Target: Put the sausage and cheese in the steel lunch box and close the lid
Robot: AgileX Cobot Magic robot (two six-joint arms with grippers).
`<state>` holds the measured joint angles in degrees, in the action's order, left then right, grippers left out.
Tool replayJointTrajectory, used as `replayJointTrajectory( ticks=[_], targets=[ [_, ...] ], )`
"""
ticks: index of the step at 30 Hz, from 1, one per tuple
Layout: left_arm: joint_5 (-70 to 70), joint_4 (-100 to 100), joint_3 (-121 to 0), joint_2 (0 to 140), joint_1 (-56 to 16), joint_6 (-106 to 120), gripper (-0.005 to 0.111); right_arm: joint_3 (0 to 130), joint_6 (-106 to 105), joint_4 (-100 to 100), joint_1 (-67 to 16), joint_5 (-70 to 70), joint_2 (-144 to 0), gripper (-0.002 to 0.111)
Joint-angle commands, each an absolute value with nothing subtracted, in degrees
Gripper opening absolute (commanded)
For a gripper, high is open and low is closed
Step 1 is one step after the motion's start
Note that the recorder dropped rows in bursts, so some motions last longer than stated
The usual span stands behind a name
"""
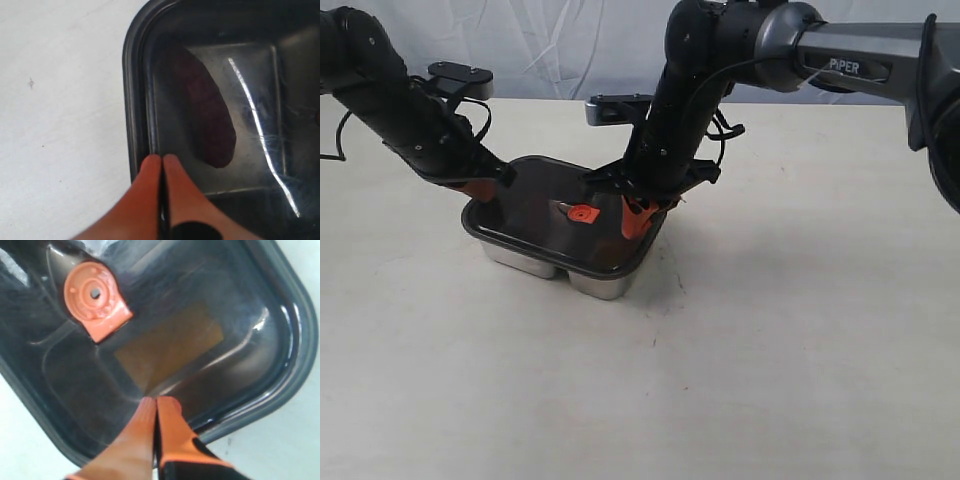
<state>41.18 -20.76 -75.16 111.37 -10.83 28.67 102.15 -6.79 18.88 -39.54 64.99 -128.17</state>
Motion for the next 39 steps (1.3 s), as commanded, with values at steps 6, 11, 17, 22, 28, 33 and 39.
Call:
replayJointTrajectory(
  ticks=[6, 11, 17, 22, 28, 33, 39],
  targets=[
    [40.74, -20.18, -75.45, 100.34, -10.84, 28.62, 0.000, 100.30, -1.86, 8.29, -40.02, 60.55, -120.87, -0.001],
    [41.66, -16.06, -75.45, 93.93, -9.89, 26.32, 0.000, 100.30, 2.45, 1.51, -40.02, 58.55, -112.34, -0.001],
    [42.11, -19.01, -71.51, 82.87, -3.36, 26.09, 0.000, 97.34, 4.94, -3.30, -38.22, 59.03, -102.19, -0.001],
    [36.70, -18.69, -63.05, 67.04, -0.96, 26.57, 0.000, 83.26, 5.04, -1.16, -36.53, 52.26, -90.24, -0.001],
    [36.07, -19.47, -54.72, 50.71, -0.92, 26.57, 0.000, 66.20, 5.04, 5.61, -36.53, 42.92, -75.73, -0.001],
    [37.94, -19.47, -49.00, 42.36, -0.92, 26.57, 0.000, 53.97, 5.04, 8.93, -36.67, 32.92, -66.50, -0.001],
    [43.07, -19.39, -47.28, 38.81, -0.92, 22.54, 0.000, 45.55, 4.91, 7.90, -36.67, 25.38, -62.16, -0.001]
  ],
)
